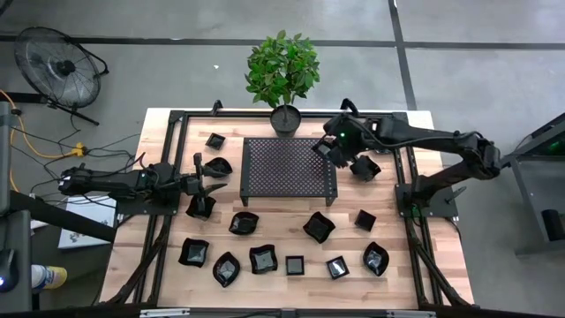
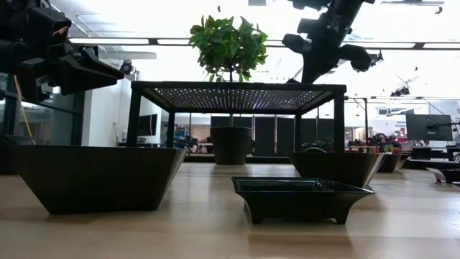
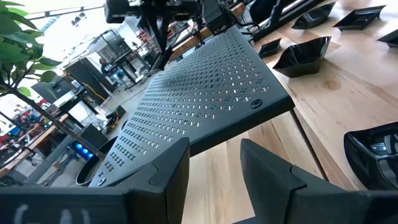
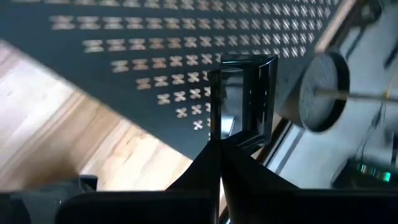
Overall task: Pick & Place Mini shaped plates
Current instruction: Put the black square plate on the shelf
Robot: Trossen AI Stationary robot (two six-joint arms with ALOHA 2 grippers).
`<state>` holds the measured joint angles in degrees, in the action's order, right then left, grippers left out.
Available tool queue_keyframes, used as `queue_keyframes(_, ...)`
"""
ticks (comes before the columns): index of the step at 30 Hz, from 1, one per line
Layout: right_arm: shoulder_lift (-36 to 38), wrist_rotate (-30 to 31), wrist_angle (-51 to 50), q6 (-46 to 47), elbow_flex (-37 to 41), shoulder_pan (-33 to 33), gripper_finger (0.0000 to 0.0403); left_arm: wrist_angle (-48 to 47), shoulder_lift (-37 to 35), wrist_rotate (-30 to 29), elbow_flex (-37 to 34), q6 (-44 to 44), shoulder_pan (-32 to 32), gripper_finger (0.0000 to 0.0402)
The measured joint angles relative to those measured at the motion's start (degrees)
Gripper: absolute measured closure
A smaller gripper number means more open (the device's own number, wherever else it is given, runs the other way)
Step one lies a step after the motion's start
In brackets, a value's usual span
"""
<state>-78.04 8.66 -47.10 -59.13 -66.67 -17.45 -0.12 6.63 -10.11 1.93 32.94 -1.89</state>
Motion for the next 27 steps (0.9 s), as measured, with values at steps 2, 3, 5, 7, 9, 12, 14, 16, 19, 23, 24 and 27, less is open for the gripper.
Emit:
queue_keyframes(2, -0.88, 1.40, 0.88, 3.59, 0.00, 0.01, 0.0403, -0.01, -0.01, 0.00, 0.00, -0.01, 0.00, 0.0261)
queue_keyframes(3, -1.28, 1.97, 1.02, 5.09, 0.00, 0.19, 0.0403, -0.01, 0.00, 0.01, 0.00, 0.00, 0.00, 0.0261)
queue_keyframes(5, -1.96, 3.15, 2.11, 7.50, 0.00, 0.37, 0.0403, -0.02, -0.02, 0.00, 0.00, 0.01, 0.00, 0.0261)
queue_keyframes(7, -2.61, 3.76, 3.43, 10.07, 0.00, 0.42, 0.0403, -0.01, 0.00, 0.01, 0.00, 0.00, 0.00, 0.0261)
queue_keyframes(9, -3.12, 3.87, 3.76, 13.41, 0.00, 0.61, 0.0403, -0.02, 0.00, 0.01, 0.00, -0.01, 0.00, 0.0261)
queue_keyframes(12, -3.37, 5.33, 4.17, 19.11, 0.00, 1.59, 0.0403, 0.00, -0.02, 0.01, 0.00, 0.00, 0.00, 0.0261)
queue_keyframes(14, -3.37, 7.41, 3.75, 23.16, 0.00, 2.50, 0.0403, -0.02, 0.00, 0.01, 0.00, -0.01, 0.00, 0.0261)
queue_keyframes(16, -3.37, 8.88, 3.22, 26.95, 0.00, 3.30, 0.0403, -0.01, 0.00, 0.02, 0.00, -0.01, 0.00, 0.0261)
queue_keyframes(19, -3.37, 8.86, 3.06, 31.55, 0.00, 4.24, 0.0403, -0.02, 0.00, 0.02, 0.00, -0.01, 0.00, 0.0261)
queue_keyframes(23, -3.37, 10.02, 2.93, 34.18, 0.00, 5.48, 0.0403, 0.00, 0.00, 0.02, 0.00, 0.01, 0.00, 0.0261)
queue_keyframes(24, -3.37, 10.17, 2.78, 34.28, 0.00, 5.72, 0.0403, -0.02, 0.00, 0.02, 0.00, -0.01, 0.00, 0.0261)
queue_keyframes(27, -4.04, 10.12, 2.20, 34.46, 0.00, 6.05, 0.0403, -0.01, -0.01, 0.02, 0.00, 0.00, 0.00, 0.0261)
